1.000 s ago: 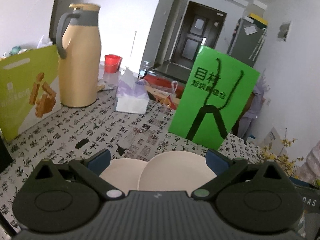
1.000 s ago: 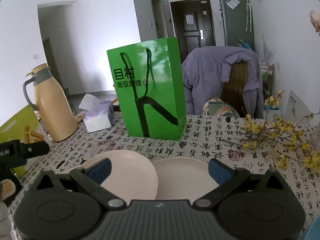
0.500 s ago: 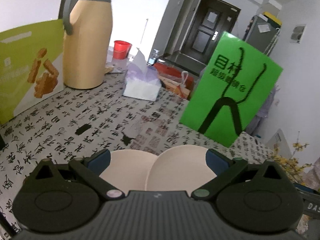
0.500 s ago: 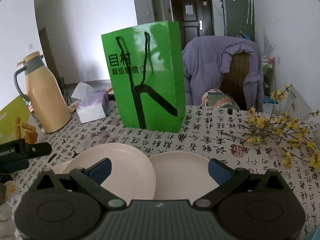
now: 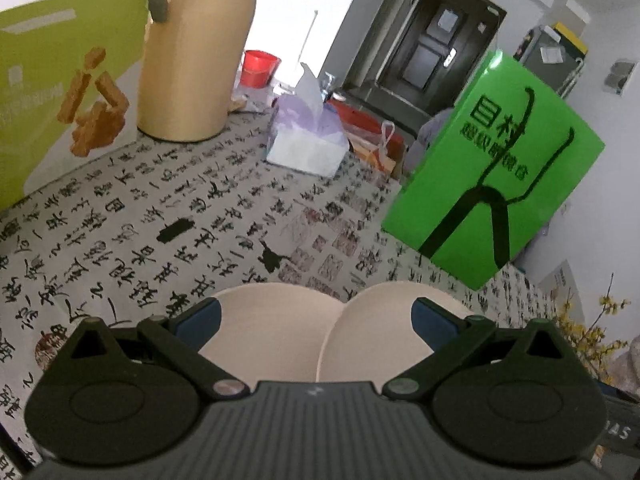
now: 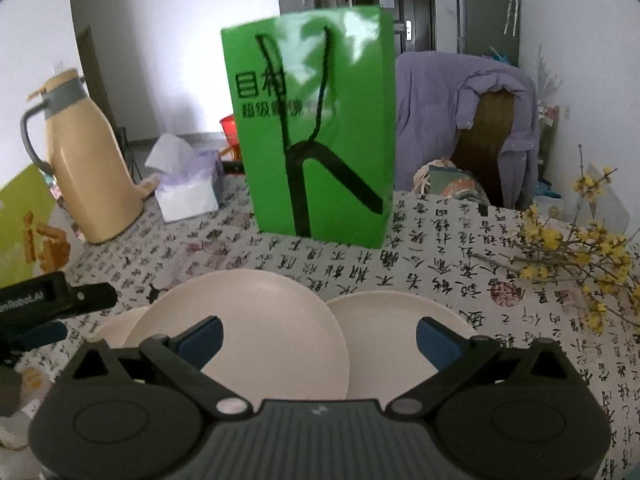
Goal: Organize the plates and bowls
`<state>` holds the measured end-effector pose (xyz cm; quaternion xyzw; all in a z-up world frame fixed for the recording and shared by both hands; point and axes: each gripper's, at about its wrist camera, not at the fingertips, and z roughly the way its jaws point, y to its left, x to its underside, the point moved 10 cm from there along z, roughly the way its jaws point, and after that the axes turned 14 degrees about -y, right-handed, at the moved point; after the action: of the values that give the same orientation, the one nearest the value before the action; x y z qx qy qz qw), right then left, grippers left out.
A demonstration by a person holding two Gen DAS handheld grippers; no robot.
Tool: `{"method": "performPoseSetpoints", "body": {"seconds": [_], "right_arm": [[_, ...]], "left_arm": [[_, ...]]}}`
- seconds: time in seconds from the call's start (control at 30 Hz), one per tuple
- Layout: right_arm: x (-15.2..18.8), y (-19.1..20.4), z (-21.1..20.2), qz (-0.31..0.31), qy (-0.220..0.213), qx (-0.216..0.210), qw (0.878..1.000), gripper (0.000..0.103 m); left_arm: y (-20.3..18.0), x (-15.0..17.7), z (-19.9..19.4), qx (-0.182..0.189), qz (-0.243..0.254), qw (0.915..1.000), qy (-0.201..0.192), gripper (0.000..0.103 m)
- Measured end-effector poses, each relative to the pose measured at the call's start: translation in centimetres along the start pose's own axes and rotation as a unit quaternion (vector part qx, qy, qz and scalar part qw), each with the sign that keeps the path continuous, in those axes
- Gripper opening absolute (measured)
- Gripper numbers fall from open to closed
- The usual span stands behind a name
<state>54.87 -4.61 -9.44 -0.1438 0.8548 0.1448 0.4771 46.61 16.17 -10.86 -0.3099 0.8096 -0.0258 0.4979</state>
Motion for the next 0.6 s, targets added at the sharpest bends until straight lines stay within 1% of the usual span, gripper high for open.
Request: {"method": "performPoseSetpoints", "body": {"seconds": [0.1,0.17,0.2,0.27,0.33,0.4,0.47,0.53,0.6], "right_arm": [[0.7,-0.1,0.9,0.003,0.015,0.010,1.000,0.100],[1.4,-0.6,1.4,0.010,0.030,0.020,0.999,0.099],[1.7,-0.9,1.6,0.015,0.037,0.026,0.999,0.098],[2.3,-1.5,2.1,0.028,0.050,0.028,0.998,0.097],[2.8,-2.0,2.4,0.041,0.058,0.027,0.997,0.092],[3.1,-2.4,2.7,0.041,0.066,0.031,0.997,0.091],[3.5,-2.6,3.0,0.031,0.074,0.036,0.996,0.088],[3.8,-2.6,3.2,0.031,0.085,0.032,0.995,0.080],[4.2,-2.5,3.4,0.034,0.095,0.021,0.995,0.075]], "left_arm": [[-0.2,0.8,0.5,-0.001,0.004,0.9998,0.018,0.103],[0.0,1.5,0.8,-0.014,-0.007,0.9994,0.030,0.103],[-0.1,1.9,0.9,-0.015,-0.007,0.9992,0.037,0.102],[-0.4,2.8,1.3,-0.010,-0.011,0.9983,0.057,0.096],[-0.6,3.5,1.6,-0.004,-0.018,0.9972,0.072,0.095],[-0.8,4.1,1.9,-0.001,-0.016,0.9965,0.082,0.092],[-0.8,4.7,2.2,-0.008,-0.012,0.9960,0.088,0.083],[-0.9,5.1,2.4,-0.006,-0.009,0.9954,0.095,0.080],[-1.0,5.3,2.6,-0.004,-0.011,0.9950,0.099,0.078]]}}
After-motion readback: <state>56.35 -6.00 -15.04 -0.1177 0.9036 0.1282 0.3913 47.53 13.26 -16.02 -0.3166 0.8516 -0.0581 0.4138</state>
